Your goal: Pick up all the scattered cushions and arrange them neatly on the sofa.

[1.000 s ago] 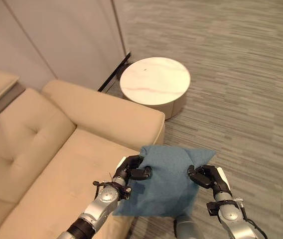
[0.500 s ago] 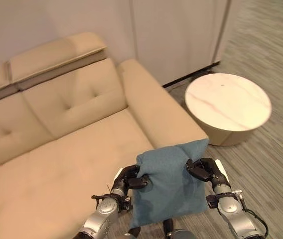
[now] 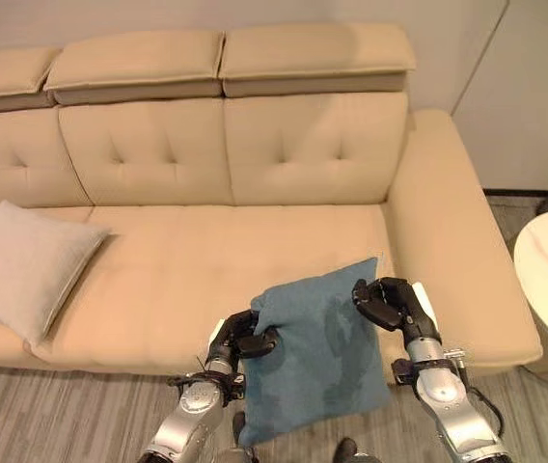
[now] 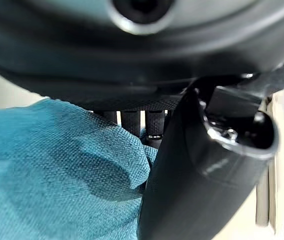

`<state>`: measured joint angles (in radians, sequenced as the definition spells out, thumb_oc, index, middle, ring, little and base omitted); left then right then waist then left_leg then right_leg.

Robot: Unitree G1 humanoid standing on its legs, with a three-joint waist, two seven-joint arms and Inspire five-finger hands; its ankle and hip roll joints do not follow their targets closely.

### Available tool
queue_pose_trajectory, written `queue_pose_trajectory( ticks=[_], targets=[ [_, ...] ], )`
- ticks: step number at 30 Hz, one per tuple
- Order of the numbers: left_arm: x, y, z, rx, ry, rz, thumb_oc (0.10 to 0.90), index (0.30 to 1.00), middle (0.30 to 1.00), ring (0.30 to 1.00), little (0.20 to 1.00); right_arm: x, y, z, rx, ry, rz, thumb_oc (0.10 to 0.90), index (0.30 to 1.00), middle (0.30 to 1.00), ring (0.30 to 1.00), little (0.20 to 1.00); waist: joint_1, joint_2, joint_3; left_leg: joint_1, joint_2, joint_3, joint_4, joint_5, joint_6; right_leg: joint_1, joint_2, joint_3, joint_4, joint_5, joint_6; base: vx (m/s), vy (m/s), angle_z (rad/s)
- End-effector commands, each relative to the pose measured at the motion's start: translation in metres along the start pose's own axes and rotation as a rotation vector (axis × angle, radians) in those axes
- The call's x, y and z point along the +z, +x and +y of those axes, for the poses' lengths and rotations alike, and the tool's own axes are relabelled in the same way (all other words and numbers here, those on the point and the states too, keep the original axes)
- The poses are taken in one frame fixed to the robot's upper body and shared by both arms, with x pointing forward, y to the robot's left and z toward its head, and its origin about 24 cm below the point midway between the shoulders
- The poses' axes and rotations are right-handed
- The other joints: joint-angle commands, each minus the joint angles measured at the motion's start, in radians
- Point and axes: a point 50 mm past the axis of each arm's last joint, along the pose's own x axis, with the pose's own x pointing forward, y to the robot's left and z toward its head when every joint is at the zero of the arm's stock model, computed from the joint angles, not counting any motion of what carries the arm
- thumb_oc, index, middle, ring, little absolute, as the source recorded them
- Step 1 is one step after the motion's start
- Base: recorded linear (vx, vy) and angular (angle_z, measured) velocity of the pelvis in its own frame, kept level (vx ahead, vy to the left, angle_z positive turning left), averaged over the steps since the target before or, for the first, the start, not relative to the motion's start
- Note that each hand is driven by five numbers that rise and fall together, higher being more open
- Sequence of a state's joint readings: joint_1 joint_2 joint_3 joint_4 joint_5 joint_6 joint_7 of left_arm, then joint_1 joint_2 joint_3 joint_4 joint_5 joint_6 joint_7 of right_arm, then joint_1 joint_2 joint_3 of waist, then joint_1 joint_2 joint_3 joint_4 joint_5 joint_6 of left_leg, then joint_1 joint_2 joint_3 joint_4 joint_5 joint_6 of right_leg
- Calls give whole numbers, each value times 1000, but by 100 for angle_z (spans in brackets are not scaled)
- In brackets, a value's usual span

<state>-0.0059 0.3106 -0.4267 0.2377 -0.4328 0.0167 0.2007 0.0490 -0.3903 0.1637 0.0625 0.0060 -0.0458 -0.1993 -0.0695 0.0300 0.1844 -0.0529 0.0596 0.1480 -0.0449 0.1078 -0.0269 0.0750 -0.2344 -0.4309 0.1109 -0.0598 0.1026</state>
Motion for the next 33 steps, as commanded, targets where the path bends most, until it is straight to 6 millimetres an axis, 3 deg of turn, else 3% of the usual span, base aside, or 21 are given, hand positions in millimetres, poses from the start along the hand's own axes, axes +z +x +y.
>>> queue_pose_trajectory(
  ticks=[1,2,4,5,6,7,8,9,10,11,12,14,16,17,18,21,27,28,31,33],
  targets=[
    [91,4,9,-16,78,-434,400,300,300,300,300,41,17,0,-5,112,-214,400,300,300,300,300,48,-71,-111,17,-28,23,9,-132,31,58,-73,81,67,96,94,149,303,25],
    [94,4,11,-8,98,-447,400,300,300,300,300,44,19,0,-2,116,-228,400,300,300,300,300,47,-72,-104,30,-42,24,11,-143,43,38,-100,91,132,153,105,151,280,17],
    [100,6,14,9,120,-466,400,300,300,300,300,53,21,2,0,129,-265,400,300,300,300,300,45,-61,-95,52,-52,19,7,-153,57,7,-117,115,232,208,116,133,192,16],
    [100,6,14,9,120,-467,400,300,300,300,300,53,22,2,0,129,-265,400,300,300,300,300,45,-61,-96,49,-52,20,7,-151,57,4,-116,115,231,211,116,173,183,17],
    [108,8,17,27,141,-497,400,300,300,300,300,60,22,1,-10,145,-299,400,300,300,300,300,34,-45,-90,78,-49,3,-4,-162,64,-31,-102,157,300,199,102,263,162,34],
    [113,10,16,36,140,-517,400,300,300,300,300,61,22,1,-10,152,-304,400,300,300,300,300,19,-35,-87,110,-48,-14,-22,-168,61,-67,-56,189,282,123,75,264,158,42],
    [113,10,16,36,140,-518,400,300,300,300,300,61,22,1,-10,152,-305,400,300,300,300,300,19,-33,-88,107,-46,-14,-23,-166,60,-68,-53,188,278,126,73,238,46,35],
    [116,10,15,36,140,-530,400,300,300,300,300,60,22,1,-12,153,-301,400,300,300,300,300,10,-26,-85,126,-40,-24,-29,-172,55,-85,-14,199,240,47,55,87,-7,20],
    [116,10,15,37,140,-531,400,300,300,300,300,60,22,0,-12,153,-301,400,300,300,300,300,9,-24,-85,125,-37,-25,-30,-170,53,-85,-11,197,236,50,52,228,-61,16],
    [121,11,13,31,131,-547,400,300,300,300,300,64,23,0,-14,150,-318,400,300,300,300,300,0,-26,-78,148,-36,-37,-35,-178,44,-108,29,200,125,23,43,132,-62,29],
    [121,11,13,31,131,-547,400,300,300,300,300,64,23,0,-14,150,-318,400,300,300,300,300,0,-25,-77,148,-36,-38,-35,-178,44,-107,30,200,123,24,43,283,-138,19],
    [130,15,15,58,133,-576,400,300,300,300,300,71,28,3,-5,128,-343,400,300,300,300,300,-11,-34,-69,185,-34,-33,-33,-200,28,-121,62,174,-22,52,54,230,-158,0],
    [132,19,10,58,118,-575,400,300,300,300,300,70,29,5,4,88,-336,400,300,300,300,300,-14,-45,-69,189,-34,-47,-8,-212,21,-94,79,216,-38,49,35,185,-157,9],
    [133,19,9,59,116,-582,400,300,300,300,300,69,29,1,-12,47,-333,571,556,556,556,556,-16,-46,-76,193,-31,-53,-9,-212,16,-85,88,222,-49,48,28,209,-165,45],
    [133,19,12,72,111,-582,400,300,300,300,300,64,27,-6,-41,-29,-321,800,900,900,900,900,-17,-45,-82,200,-27,-52,-10,-214,11,-72,94,218,-66,51,26,230,-186,40],
    [136,17,14,94,121,-599,400,300,300,300,300,26,17,-24,-127,-86,-150,800,900,900,900,900,-31,-40,-97,214,-12,-56,-22,-207,-4,-55,112,219,-86,51,18,191,-159,10],
    [123,10,17,90,107,-562,400,300,300,300,300,-59,7,-17,-207,17,268,800,900,900,900,900,-26,-19,-113,222,10,-62,-42,-193,-25,6,142,197,-159,39,-3,107,-113,0],
    [123,10,18,91,107,-562,400,300,300,300,300,-59,8,-17,-207,18,267,800,900,900,900,900,-27,-19,-111,223,10,-62,-42,-194,-25,8,142,197,-161,40,-3,53,-76,0],
    [112,10,14,71,79,-516,400,300,300,300,300,-92,7,4,-225,168,494,800,900,900,900,900,-3,-12,-112,220,16,-71,-42,-189,-37,37,150,182,-195,36,-11,23,-61,5],
    [109,10,13,62,76,-504,400,300,300,300,300,-94,6,15,-185,237,509,800,900,900,900,900,2,-13,-112,220,17,-71,-42,-188,-39,42,152,180,-198,35,-13,21,-47,14]
  ],
)
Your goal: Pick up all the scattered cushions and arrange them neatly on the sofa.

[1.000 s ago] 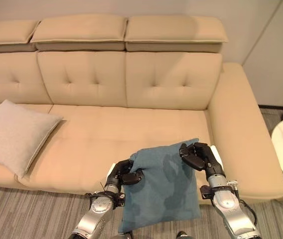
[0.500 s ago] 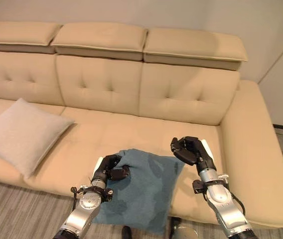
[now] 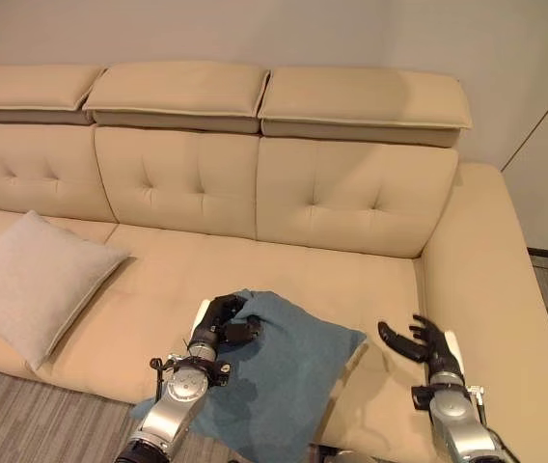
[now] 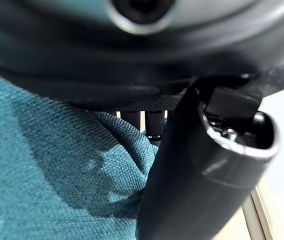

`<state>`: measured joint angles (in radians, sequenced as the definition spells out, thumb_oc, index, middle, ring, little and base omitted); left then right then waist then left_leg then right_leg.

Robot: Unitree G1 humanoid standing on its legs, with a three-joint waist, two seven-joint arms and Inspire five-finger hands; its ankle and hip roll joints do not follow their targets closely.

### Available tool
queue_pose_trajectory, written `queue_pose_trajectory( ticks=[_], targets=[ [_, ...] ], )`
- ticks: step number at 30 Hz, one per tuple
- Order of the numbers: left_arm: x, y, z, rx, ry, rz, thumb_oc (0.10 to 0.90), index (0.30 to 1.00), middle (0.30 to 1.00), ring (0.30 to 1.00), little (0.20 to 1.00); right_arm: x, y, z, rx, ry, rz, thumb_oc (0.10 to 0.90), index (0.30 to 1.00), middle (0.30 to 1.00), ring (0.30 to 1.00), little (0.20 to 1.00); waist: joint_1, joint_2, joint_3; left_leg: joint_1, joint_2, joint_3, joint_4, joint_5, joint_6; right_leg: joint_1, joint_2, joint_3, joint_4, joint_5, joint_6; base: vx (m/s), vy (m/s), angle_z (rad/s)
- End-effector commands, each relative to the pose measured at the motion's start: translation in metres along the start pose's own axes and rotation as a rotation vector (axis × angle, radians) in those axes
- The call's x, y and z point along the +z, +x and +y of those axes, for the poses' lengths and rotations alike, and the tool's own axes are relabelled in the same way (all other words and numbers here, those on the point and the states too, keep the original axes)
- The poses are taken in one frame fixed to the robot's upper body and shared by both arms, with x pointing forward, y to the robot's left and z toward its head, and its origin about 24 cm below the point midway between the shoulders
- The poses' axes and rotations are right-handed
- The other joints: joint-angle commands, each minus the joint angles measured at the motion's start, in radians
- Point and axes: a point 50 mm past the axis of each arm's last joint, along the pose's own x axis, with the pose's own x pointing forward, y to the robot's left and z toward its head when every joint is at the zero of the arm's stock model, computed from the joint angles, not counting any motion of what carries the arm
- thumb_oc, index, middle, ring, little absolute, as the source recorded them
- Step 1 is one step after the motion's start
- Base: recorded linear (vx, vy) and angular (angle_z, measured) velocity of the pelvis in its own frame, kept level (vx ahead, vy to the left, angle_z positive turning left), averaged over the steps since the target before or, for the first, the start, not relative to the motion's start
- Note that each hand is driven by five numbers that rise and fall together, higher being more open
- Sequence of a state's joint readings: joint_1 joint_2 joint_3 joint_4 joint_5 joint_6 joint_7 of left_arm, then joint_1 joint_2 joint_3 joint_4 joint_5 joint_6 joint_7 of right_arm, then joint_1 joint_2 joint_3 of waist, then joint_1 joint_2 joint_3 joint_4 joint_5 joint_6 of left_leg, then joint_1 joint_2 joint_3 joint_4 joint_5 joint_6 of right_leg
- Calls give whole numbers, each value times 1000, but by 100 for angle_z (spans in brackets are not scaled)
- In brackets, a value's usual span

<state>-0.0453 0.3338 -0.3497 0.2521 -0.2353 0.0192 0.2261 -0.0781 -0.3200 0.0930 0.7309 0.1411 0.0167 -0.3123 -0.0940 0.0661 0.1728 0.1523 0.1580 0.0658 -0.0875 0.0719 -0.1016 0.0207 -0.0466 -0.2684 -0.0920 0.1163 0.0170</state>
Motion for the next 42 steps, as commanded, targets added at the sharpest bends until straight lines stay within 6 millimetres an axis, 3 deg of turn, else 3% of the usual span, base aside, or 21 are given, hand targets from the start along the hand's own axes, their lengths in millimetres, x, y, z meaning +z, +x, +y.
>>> queue_pose_trajectory(
  ticks=[1,4,6,9,10,13,14,15,16,17,20,26,28,30,33,34,36,39,42],
  targets=[
    [87,9,7,2,-143,-407,400,300,300,300,300,26,1,34,117,213,-56,800,900,900,900,900,30,-49,-101,17,-80,11,0,-150,33,100,-35,15,5,-143,72,27,-46,16],
    [82,5,6,-24,-158,-393,400,300,300,300,300,7,1,53,191,233,80,800,900,900,900,900,50,-47,-103,12,-80,4,0,-145,28,103,-35,4,5,-149,70,2,-32,10],
    [79,4,5,-38,-177,-384,400,300,300,300,300,7,-5,70,282,287,89,800,900,900,900,900,63,-43,-103,6,-84,2,0,-143,26,104,-38,-1,5,-152,73,-3,-16,25],
    [76,3,4,-46,-185,-375,400,300,300,300,300,8,-7,78,325,322,96,800,900,900,900,900,68,-41,-104,5,-86,0,0,-143,26,104,-39,-3,5,-151,74,0,-9,12],
    [73,1,1,-65,-189,-366,400,300,300,300,300,8,-13,92,411,339,115,800,900,900,900,900,79,-41,-105,1,-88,-3,0,-143,26,104,-40,-5,5,-151,75,-5,-9,4],
    [71,1,-1,-91,-187,-357,400,300,300,300,300,6,-19,106,504,319,135,800,900,900,900,900,91,-41,-105,0,-91,-8,0,-142,25,106,-42,-7,5,-152,77,-2,-5,2],
    [69,1,-5,-112,-188,-349,400,300,300,300,300,6,-29,122,614,309,148,800,900,900,900,900,99,-42,-103,0,-93,-13,0,-143,24,111,-43,-10,5,-154,76,0,0,0],
    [69,1,-5,-112,-188,-349,400,300,300,300,300,6,-29,122,614,308,148,772,858,858,858,858,99,-42,-103,0,-93,-13,0,-143,24,111,-43,-11,5,-154,76,-7,-25,4],
    [69,2,-7,-125,-188,-345,400,300,300,300,300,7,-35,130,675,325,151,477,415,415,415,415,102,-44,-102,0,-92,-14,0,-142,23,113,-44,-14,5,-155,76,2,-27,6],
    [69,4,-10,-137,-182,-343,400,300,300,300,300,12,-46,141,768,378,136,400,300,300,300,300,103,-45,-102,2,-91,-15,0,-143,20,118,-44,-15,5,-157,76,5,-36,6],
    [71,7,-9,-124,-184,-351,400,300,300,300,300,26,-54,144,846,454,63,400,300,300,300,300,97,-47,-96,8,-87,-16,0,-143,16,122,-41,-12,5,-160,73,12,-45,1],
    [69,12,2,-66,-214,-338,400,300,300,300,300,43,-53,121,842,497,-64,400,300,300,300,300,65,-51,-84,9,-56,-17,2,-128,2,97,-21,-1,50,-186,47,6,-75,1],
    [70,13,5,-54,-216,-342,400,300,300,300,300,47,-52,110,808,561,-94,400,300,300,300,300,58,-64,-71,-38,-39,-10,94,-137,-8,94,-14,2,63,-202,33,-48,-112,1],
    [74,12,10,-42,-211,-360,400,300,300,300,300,56,-50,101,763,626,-140,400,300,300,300,300,60,-76,-41,-110,-26,-18,248,-105,-18,100,-3,13,79,-217,11,-49,-120,4],
    [78,12,17,-6,-215,-378,400,300,300,300,300,78,-51,94,756,629,-233,400,300,300,300,300,77,-89,-4,-212,-27,-42,443,-51,-1,108,0,28,104,-233,-15,10,-69,-3],
    [79,12,19,7,-222,-380,400,300,300,300,300,82,-51,92,755,621,-255,400,300,300,300,300,82,-92,0,-250,-41,-57,459,-61,8,106,-1,35,111,-239,-15,55,1,-17],
    [79,10,20,16,-228,-385,400,300,300,300,300,93,-52,91,764,602,-301,400,300,300,300,300,104,-102,1,-304,-90,-92,406,-128,26,116,-5,55,112,-254,-3,137,66,-31],
    [84,12,24,37,-205,-400,400,300,300,300,300,116,-54,91,770,565,-393,400,300,300,300,300,133,-109,4,-378,-90,-153,240,-48,8,152,0,80,113,-282,12,204,121,-41],
    [97,17,29,63,-166,-439,400,300,300,300,300,139,-55,89,765,528,-481,400,300,300,300,300,154,-113,10,-431,-78,-230,134,-9,-10,184,7,123,115,-305,15,198,139,-45]
  ],
)
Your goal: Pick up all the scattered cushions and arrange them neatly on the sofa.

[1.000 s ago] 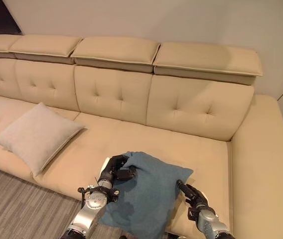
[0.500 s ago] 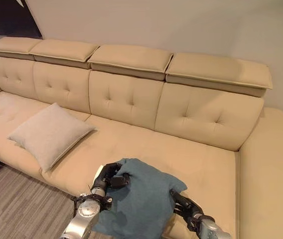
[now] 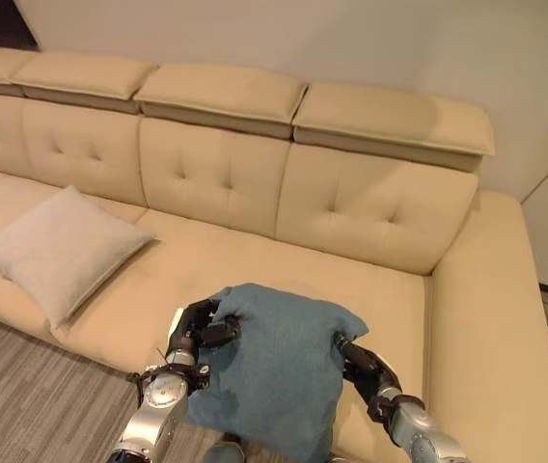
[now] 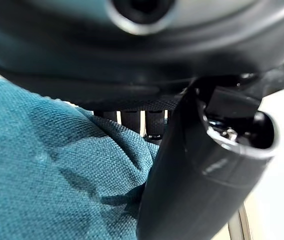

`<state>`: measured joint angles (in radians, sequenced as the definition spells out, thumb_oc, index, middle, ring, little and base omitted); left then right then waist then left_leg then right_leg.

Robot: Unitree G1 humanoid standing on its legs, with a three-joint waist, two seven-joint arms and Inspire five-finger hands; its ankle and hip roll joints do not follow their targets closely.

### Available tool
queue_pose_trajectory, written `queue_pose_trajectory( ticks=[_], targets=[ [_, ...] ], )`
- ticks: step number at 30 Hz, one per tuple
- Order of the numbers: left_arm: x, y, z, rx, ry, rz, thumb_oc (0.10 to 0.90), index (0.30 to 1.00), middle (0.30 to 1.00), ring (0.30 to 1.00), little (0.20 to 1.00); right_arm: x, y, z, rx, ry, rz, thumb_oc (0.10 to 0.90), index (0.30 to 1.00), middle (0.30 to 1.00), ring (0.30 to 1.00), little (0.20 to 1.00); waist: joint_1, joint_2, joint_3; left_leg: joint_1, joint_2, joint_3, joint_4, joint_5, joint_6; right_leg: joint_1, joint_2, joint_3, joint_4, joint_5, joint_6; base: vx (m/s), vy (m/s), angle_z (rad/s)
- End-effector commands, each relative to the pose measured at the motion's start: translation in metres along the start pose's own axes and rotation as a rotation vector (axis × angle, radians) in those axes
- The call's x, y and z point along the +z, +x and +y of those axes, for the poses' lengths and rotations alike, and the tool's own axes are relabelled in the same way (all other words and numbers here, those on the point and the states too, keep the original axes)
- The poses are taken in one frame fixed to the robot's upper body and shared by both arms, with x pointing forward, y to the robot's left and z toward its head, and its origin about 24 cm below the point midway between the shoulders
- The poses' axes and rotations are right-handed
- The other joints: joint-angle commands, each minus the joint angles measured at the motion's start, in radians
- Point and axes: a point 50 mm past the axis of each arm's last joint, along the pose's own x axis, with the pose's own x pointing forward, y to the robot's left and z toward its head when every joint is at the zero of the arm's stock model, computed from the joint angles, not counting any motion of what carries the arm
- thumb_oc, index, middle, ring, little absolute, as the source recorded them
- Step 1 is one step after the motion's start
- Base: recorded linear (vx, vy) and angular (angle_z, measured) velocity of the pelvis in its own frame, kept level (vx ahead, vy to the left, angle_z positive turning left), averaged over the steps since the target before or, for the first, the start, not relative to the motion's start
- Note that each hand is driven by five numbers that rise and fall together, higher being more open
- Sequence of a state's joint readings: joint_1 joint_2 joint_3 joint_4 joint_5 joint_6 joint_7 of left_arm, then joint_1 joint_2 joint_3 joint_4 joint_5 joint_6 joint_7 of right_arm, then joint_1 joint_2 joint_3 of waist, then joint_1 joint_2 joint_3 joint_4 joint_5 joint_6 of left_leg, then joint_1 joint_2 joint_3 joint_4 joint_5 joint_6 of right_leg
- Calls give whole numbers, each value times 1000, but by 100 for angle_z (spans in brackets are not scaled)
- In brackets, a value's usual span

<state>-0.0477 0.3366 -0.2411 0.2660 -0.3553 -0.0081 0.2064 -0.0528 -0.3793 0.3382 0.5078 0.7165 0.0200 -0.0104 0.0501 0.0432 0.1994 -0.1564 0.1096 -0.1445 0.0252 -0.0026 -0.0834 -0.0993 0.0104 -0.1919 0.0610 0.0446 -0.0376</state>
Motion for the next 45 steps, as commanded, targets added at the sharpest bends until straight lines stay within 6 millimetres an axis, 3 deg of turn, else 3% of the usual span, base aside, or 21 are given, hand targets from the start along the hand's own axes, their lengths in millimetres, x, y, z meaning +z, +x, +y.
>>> queue_pose_trajectory(
  ticks=[1,5,14,17,20,22,24,25,26,28,29,34,39,42,45],
  targets=[
    [93,15,-12,-54,-33,-426,400,300,300,300,300,89,6,89,331,18,-421,400,300,300,300,300,11,-84,-24,-90,-23,-32,-22,71,-27,310,-46,63,-35,-242,73,235,234,-48],
    [92,17,-17,-84,14,-419,400,300,300,300,300,104,1,89,318,-39,-492,400,300,300,300,300,0,-90,-74,-27,-29,-35,-48,112,-24,317,-84,82,-29,-227,103,263,283,-45],
    [102,15,-13,-108,126,-464,400,300,300,300,300,137,-9,80,237,-129,-646,400,300,300,300,300,4,-147,-121,-2,-81,53,1,20,52,252,-172,137,-25,-186,172,127,205,-26],
    [136,23,-17,-84,198,-583,400,300,300,300,300,173,-8,94,220,-219,-760,400,300,300,300,300,8,-153,-82,-16,-86,101,25,1,71,137,-211,98,117,-101,209,-96,114,-22],
    [187,34,-26,-58,241,-730,400,300,300,300,300,222,-10,107,171,-264,-902,400,300,300,300,300,20,-150,-40,-71,-83,121,34,1,65,106,-224,31,71,-78,213,-184,17,-42],
    [226,35,-35,-39,247,-848,400,300,300,300,300,264,-25,106,98,-298,-1042,400,300,300,300,300,6,-141,-1,-137,-95,111,53,3,57,74,-212,58,43,-69,204,-212,14,-1],
    [261,31,-39,-14,257,-954,400,300,300,300,300,303,-43,111,49,-318,-1175,400,300,300,300,300,-2,-131,0,-214,-99,111,62,16,50,39,-203,77,-3,-67,192,-214,38,22],
    [288,26,-41,16,241,-1033,400,300,300,300,300,332,-58,119,19,-321,-1265,400,300,300,300,300,-4,-130,2,-247,-98,117,57,25,42,19,-200,78,-34,-64,186,-129,19,3],
    [290,26,-41,17,240,-1038,400,300,300,300,300,334,-58,120,19,-321,-1269,400,300,300,300,300,-3,-130,3,-251,-98,117,57,27,42,15,-199,79,-34,-62,186,-62,3,-13],
    [327,19,-44,70,230,-1133,400,300,300,300,300,370,-82,135,-22,-358,-1391,400,300,300,300,300,-6,-123,15,-286,-94,119,49,47,33,-25,-196,78,-55,-48,185,-54,7,-20],
    [329,19,-45,71,229,-1138,400,300,300,300,300,372,-83,136,-23,-358,-1396,400,300,300,300,300,-5,-122,17,-289,-93,119,48,48,33,-29,-195,78,-55,-48,185,-53,5,-18],
    [375,2,-54,120,109,-1259,400,300,300,300,300,417,-121,156,-97,-348,-1558,400,300,300,300,300,-25,-104,55,-341,-91,119,32,80,17,-105,-186,89,-56,-41,183,-51,-3,-7],
    [401,-10,-57,150,20,-1316,400,300,300,300,300,438,-152,170,-180,-373,-1687,400,300,300,300,300,-33,-84,70,-372,-90,123,2,110,6,-151,-178,93,-64,-33,185,-29,-4,-1],
    [413,-17,-53,211,27,-1358,400,300,300,300,300,444,-159,175,-200,-376,-1721,400,300,300,300,300,-39,-77,78,-382,-88,129,-20,126,-1,-173,-174,99,-73,-26,187,-7,-2,2],
    [416,-15,-47,294,76,-1362,400,300,300,300,300,444,-153,177,-217,-378,-1705,400,300,300,300,300,-40,-71,80,-389,-86,132,-36,138,-3,-188,-172,103,-84,-20,188,-17,-9,10]
  ],
)
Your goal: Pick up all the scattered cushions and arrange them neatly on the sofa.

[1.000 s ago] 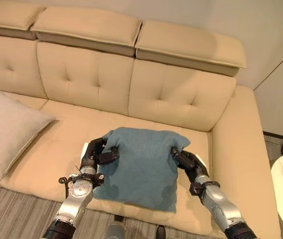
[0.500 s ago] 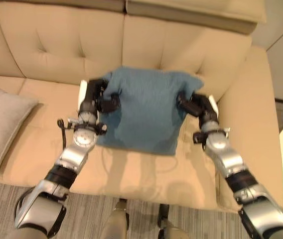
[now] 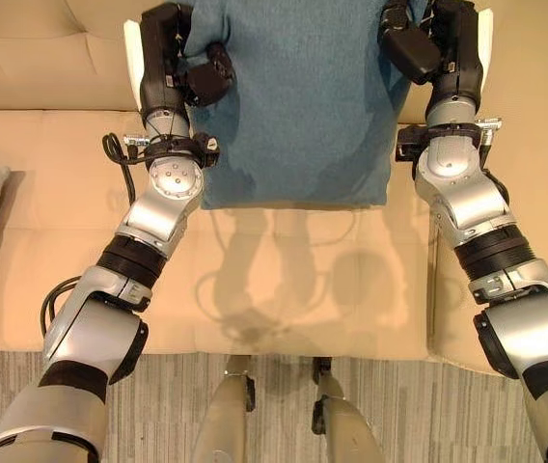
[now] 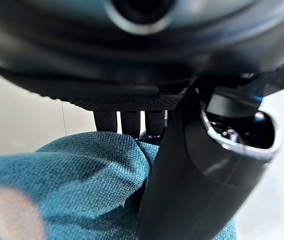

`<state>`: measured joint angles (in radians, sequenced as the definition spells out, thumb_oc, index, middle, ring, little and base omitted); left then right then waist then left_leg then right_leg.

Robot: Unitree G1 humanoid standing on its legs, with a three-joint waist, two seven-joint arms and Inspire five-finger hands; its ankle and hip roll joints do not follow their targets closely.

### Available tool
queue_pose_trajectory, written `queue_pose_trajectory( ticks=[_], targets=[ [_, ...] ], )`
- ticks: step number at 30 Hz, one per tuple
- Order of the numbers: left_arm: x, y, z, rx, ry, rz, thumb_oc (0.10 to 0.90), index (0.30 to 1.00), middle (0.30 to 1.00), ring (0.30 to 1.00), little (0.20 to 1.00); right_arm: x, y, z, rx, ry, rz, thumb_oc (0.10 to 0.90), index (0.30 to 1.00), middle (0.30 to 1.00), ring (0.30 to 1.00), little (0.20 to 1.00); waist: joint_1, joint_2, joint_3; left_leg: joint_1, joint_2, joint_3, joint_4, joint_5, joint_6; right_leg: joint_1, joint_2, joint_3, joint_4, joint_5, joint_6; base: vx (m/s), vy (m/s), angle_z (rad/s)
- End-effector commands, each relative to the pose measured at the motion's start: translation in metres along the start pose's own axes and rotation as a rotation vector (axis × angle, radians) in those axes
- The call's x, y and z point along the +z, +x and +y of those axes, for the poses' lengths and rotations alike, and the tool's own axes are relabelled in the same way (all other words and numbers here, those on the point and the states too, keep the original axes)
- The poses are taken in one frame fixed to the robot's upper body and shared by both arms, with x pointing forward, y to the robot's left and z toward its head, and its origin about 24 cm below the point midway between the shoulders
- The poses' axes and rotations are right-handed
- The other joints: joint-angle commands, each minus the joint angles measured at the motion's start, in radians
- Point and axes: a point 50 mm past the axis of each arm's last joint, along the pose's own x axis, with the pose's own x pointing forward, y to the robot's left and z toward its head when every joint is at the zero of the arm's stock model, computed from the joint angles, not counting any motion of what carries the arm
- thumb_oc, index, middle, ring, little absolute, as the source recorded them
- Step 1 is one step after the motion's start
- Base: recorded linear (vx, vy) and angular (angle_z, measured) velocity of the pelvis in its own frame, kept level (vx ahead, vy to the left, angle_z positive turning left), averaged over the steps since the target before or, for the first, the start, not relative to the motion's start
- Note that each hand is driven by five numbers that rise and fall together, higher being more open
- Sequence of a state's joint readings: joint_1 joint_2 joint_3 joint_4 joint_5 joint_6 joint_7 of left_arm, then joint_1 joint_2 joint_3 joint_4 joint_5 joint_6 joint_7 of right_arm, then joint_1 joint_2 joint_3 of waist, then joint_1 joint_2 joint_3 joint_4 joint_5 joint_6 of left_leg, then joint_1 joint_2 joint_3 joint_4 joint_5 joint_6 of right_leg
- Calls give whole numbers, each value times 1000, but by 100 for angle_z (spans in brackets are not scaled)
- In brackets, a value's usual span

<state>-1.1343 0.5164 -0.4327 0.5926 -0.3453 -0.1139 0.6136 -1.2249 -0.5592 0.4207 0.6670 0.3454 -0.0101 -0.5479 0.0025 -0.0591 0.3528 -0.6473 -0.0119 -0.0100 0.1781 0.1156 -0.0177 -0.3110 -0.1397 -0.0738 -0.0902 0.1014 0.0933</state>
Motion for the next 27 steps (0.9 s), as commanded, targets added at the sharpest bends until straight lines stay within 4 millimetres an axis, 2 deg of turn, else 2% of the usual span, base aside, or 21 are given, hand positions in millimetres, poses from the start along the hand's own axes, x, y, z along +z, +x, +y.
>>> queue_pose_trajectory(
  ticks=[1,2,3,5,6,8,9,10,11,14,16,18,21,27],
  targets=[
    [107,29,-7,58,-73,-432,400,300,300,300,300,125,13,1,-30,162,-500,400,300,300,300,300,7,33,-73,102,36,-2,-194,23,-70,19,-21,-16,66,-77,58,-2,-14,-33],
    [97,31,-6,68,-30,-402,764,846,846,846,846,119,15,1,-33,142,-476,725,787,787,787,787,7,34,-70,109,36,1,-196,19,-71,24,-21,-15,67,-84,57,-9,-32,-43],
    [89,30,-8,73,-4,-377,800,900,900,900,900,115,15,3,-31,137,-461,800,900,900,900,900,6,37,-69,108,36,2,-198,24,-71,21,-20,-14,67,-81,56,-4,-31,-27],
    [73,28,-10,76,30,-321,800,900,900,900,900,106,15,4,-34,142,-424,800,900,900,900,900,5,39,-68,115,38,3,-201,23,-70,23,-21,-14,67,-83,54,0,-31,-2],
    [53,25,-11,59,24,-238,800,900,900,900,900,96,14,7,-32,143,-380,800,900,900,900,900,3,42,-66,129,37,6,-206,18,-71,32,-21,-15,65,-89,52,-1,-19,40],
    [53,25,-11,59,24,-238,800,900,900,900,900,96,14,7,-32,143,-380,800,900,900,900,900,3,43,-67,126,37,6,-207,24,-71,30,-20,-16,63,-83,52,0,-9,34],
    [37,22,-9,46,11,-169,800,900,900,900,900,87,13,7,-28,118,-351,800,900,900,900,900,3,45,-69,137,36,8,-212,22,-70,35,-18,-19,60,-83,51,12,-14,5],
    [37,22,-9,45,11,-167,800,900,900,900,900,86,13,8,-27,117,-350,800,900,900,900,900,3,46,-69,139,36,8,-213,22,-70,36,-18,-19,60,-83,51,16,-33,-2],
    [29,22,-5,66,55,-135,800,900,900,900,900,77,12,5,-40,95,-321,800,900,900,900,900,2,46,-69,148,37,7,-213,20,-69,41,-15,-20,59,-84,49,4,-20,-18],
    [24,20,-2,76,44,-109,800,900,900,900,900,69,12,-1,-53,64,-302,800,900,900,900,900,1,44,-63,158,37,9,-209,17,-69,51,-12,-21,60,-89,46,-1,-40,-10],
    [15,19,5,73,9,-43,800,900,900,900,900,50,10,-13,-57,17,-243,800,900,900,900,900,1,43,-68,176,40,6,-201,9,-67,72,-10,-24,62,-100,40,12,-64,27],
    [14,20,6,66,12,-32,800,900,900,900,900,45,8,-16,-53,7,-228,800,900,900,900,900,1,43,-69,182,40,4,-199,8,-66,79,-9,-26,63,-104,38,8,-47,7],
    [12,19,27,60,45,-61,800,900,900,900,900,27,2,-27,-29,-42,-191,800,900,900,900,900,4,43,-80,201,41,1,-193,0,-64,101,-8,-30,69,-117,34,30,-41,1],
    [-1,11,53,109,75,-40,800,900,900,900,900,-13,-15,-47,-23,-141,-98,800,900,900,900,900,-1,42,-98,229,43,0,-183,-14,-59,124,-7,-35,76,-130,29,19,-25,1]
  ],
)
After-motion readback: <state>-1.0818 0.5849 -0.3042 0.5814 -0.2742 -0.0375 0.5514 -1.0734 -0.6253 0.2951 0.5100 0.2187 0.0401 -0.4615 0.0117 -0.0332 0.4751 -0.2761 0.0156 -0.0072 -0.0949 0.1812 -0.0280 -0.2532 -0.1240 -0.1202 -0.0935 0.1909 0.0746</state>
